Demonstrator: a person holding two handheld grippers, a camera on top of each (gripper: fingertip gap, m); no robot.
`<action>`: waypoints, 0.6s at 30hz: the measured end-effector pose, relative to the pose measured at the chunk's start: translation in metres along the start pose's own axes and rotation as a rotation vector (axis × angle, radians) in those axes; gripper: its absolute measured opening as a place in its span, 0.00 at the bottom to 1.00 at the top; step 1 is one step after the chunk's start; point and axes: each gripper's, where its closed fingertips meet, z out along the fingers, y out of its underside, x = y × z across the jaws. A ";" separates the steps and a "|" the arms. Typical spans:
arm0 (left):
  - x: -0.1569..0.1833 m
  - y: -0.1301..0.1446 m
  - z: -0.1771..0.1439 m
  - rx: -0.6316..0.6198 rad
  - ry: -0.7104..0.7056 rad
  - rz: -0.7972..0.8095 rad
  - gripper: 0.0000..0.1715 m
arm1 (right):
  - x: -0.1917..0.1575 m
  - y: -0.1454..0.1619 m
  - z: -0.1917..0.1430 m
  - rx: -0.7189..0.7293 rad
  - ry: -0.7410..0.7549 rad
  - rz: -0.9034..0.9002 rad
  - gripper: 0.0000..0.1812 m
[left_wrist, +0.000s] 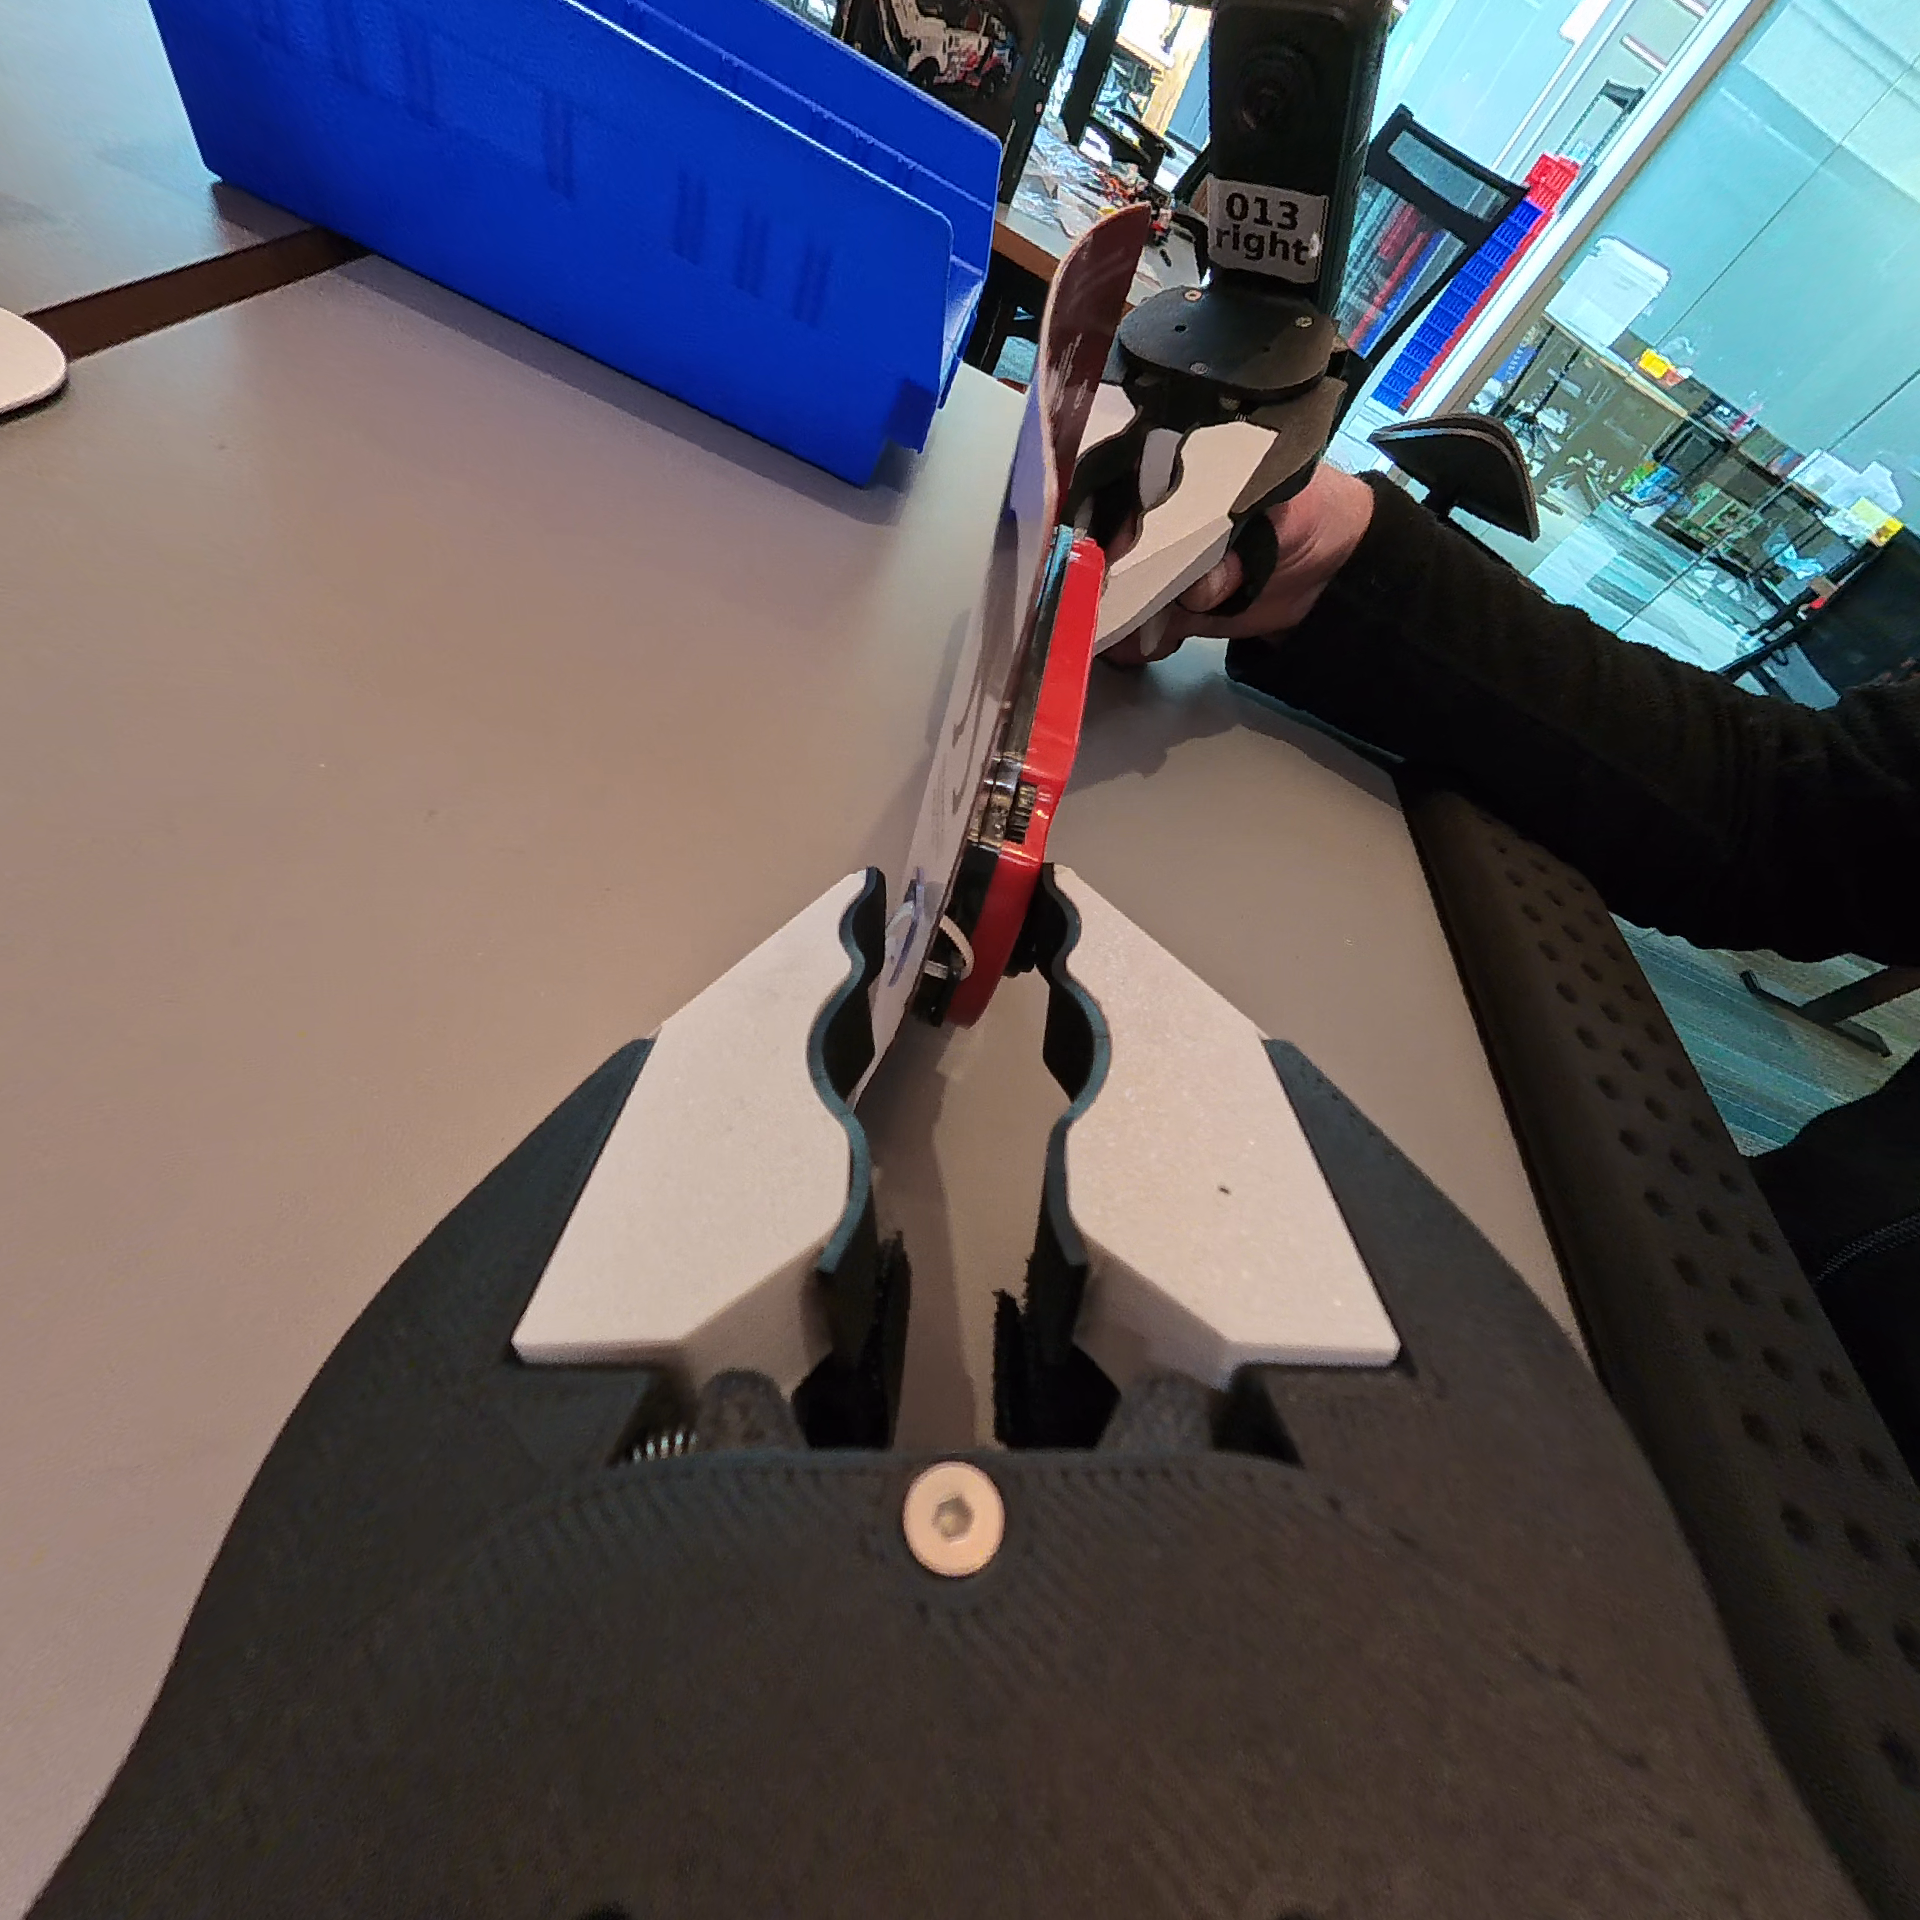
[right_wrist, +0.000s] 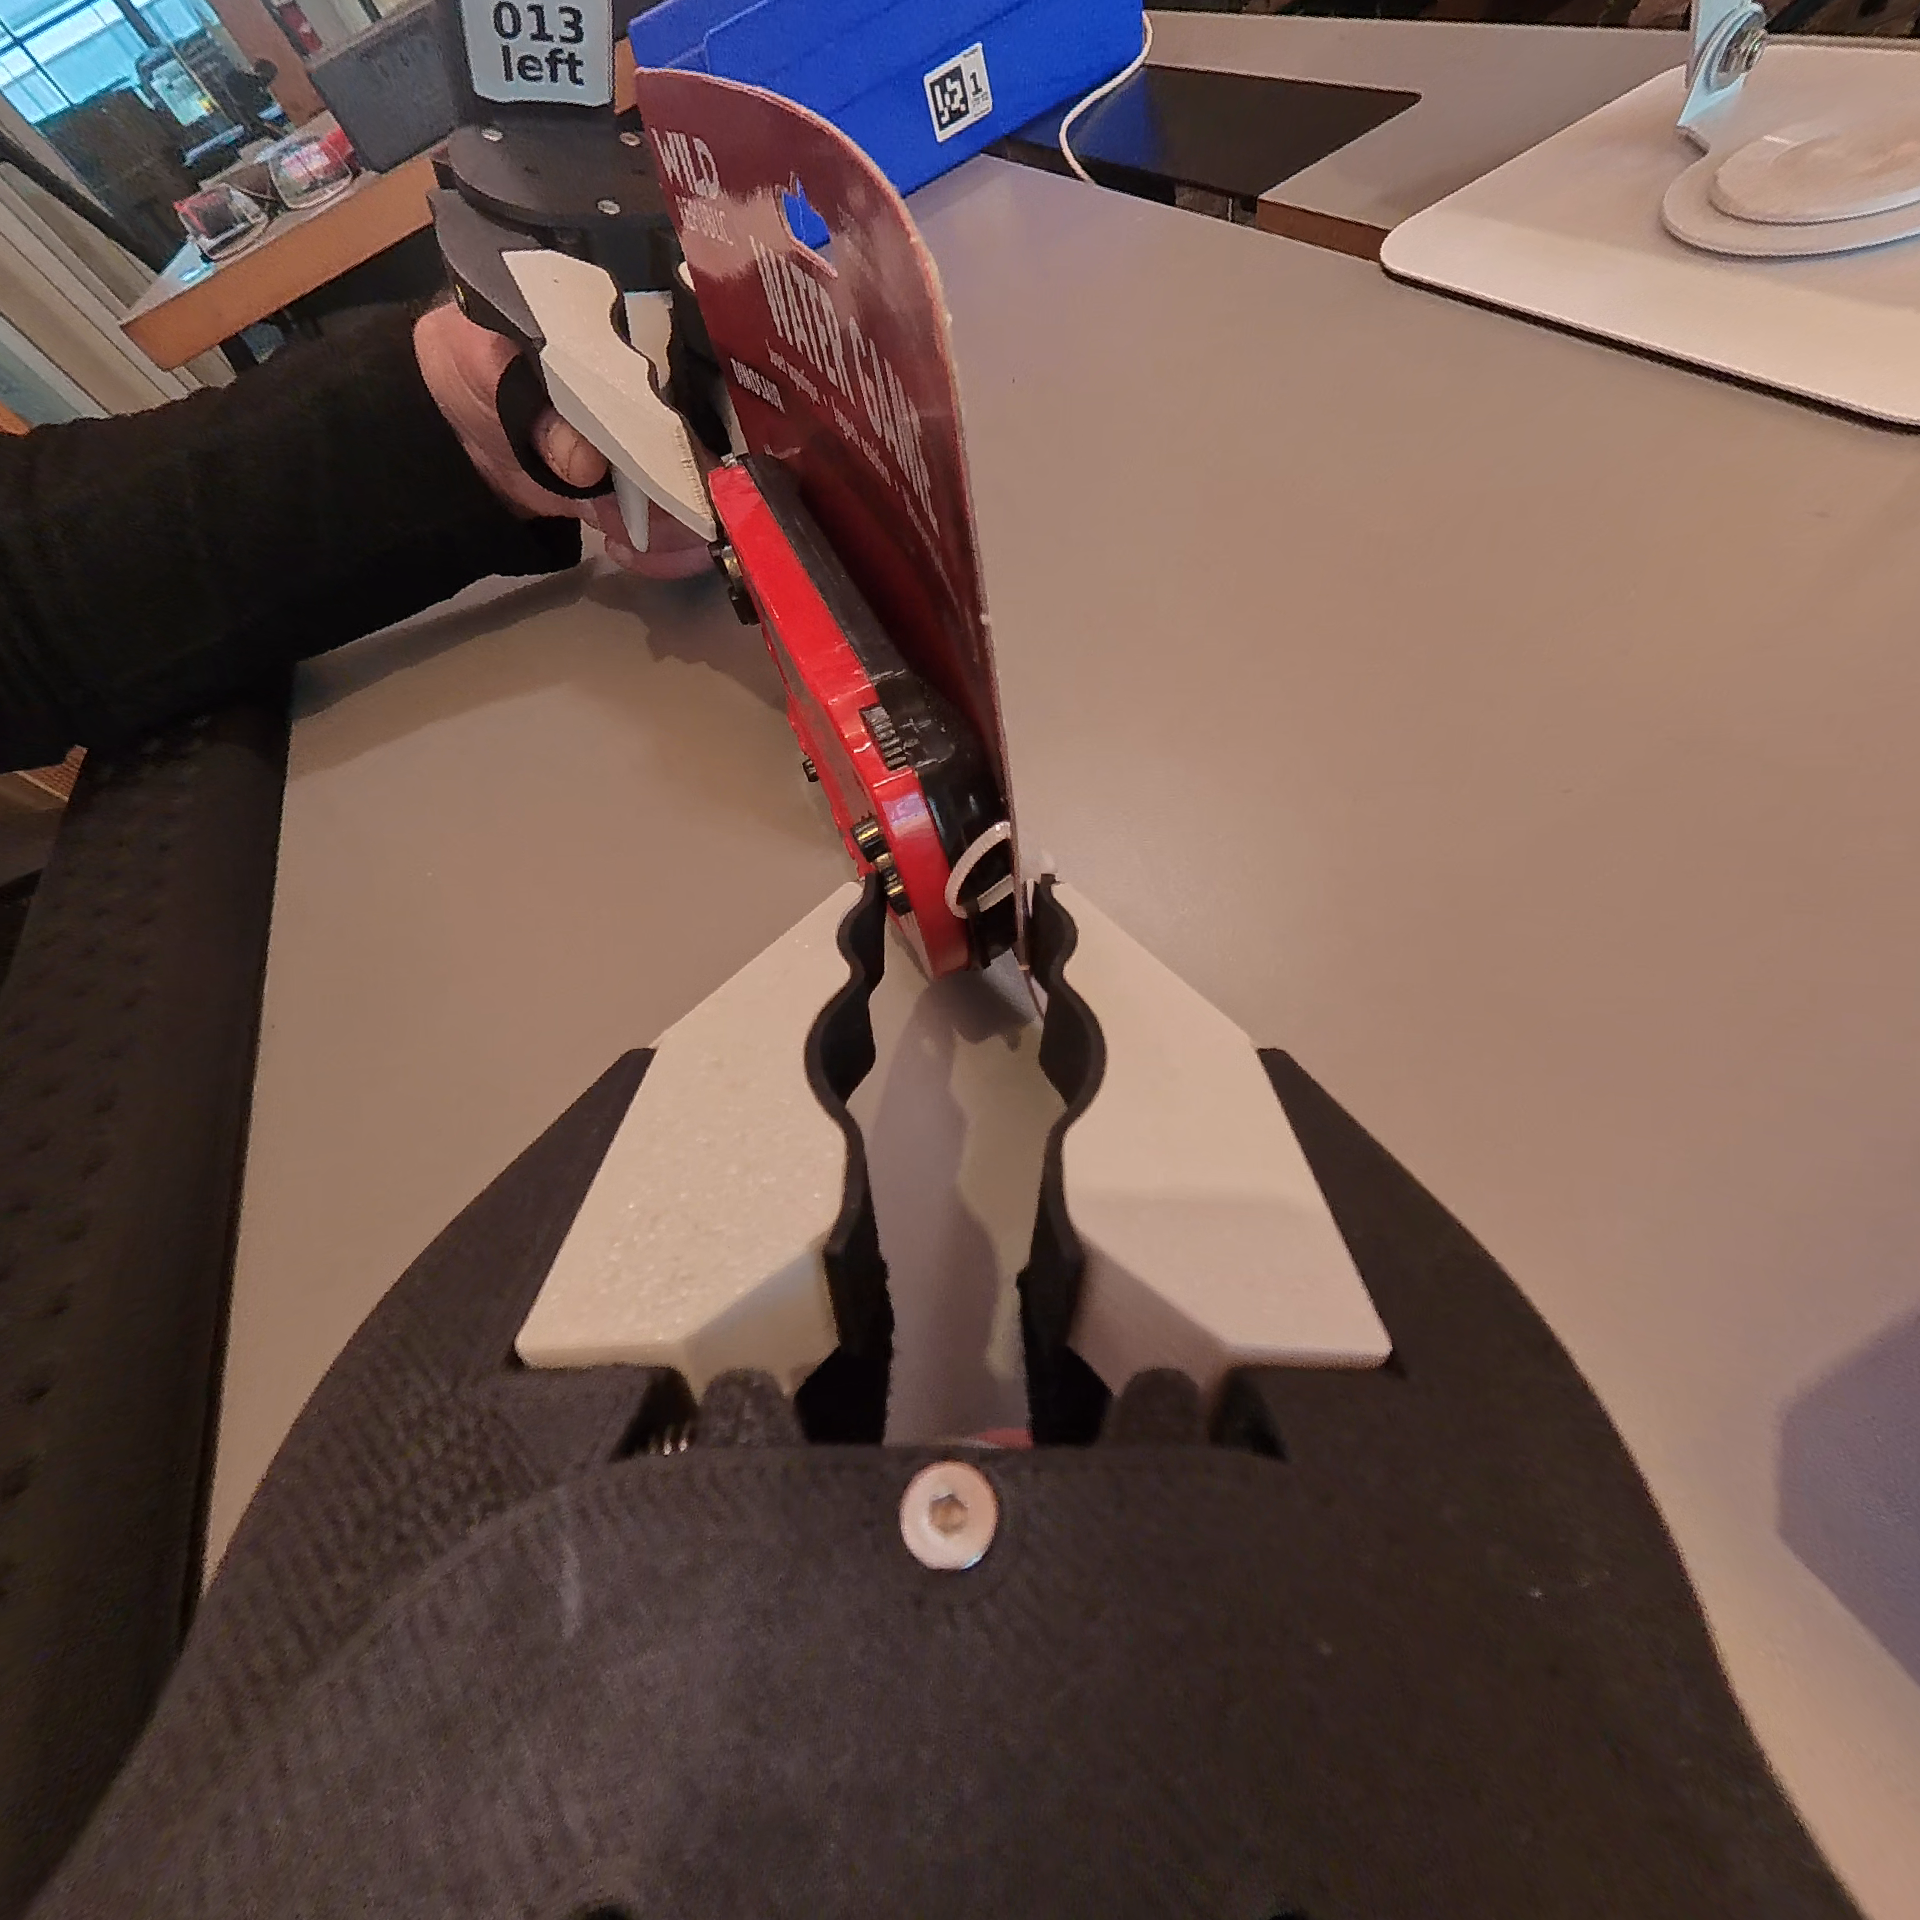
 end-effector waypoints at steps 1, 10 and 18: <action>0.000 0.000 0.000 -0.001 0.000 0.001 0.15 | 0.001 0.000 0.000 0.002 0.003 0.002 0.14; 0.000 -0.001 0.000 0.005 0.001 -0.006 0.15 | 0.001 -0.001 0.001 0.007 0.004 0.006 0.18; 0.000 -0.001 0.000 0.005 0.003 -0.008 0.15 | 0.001 0.000 0.001 0.006 0.004 0.004 0.18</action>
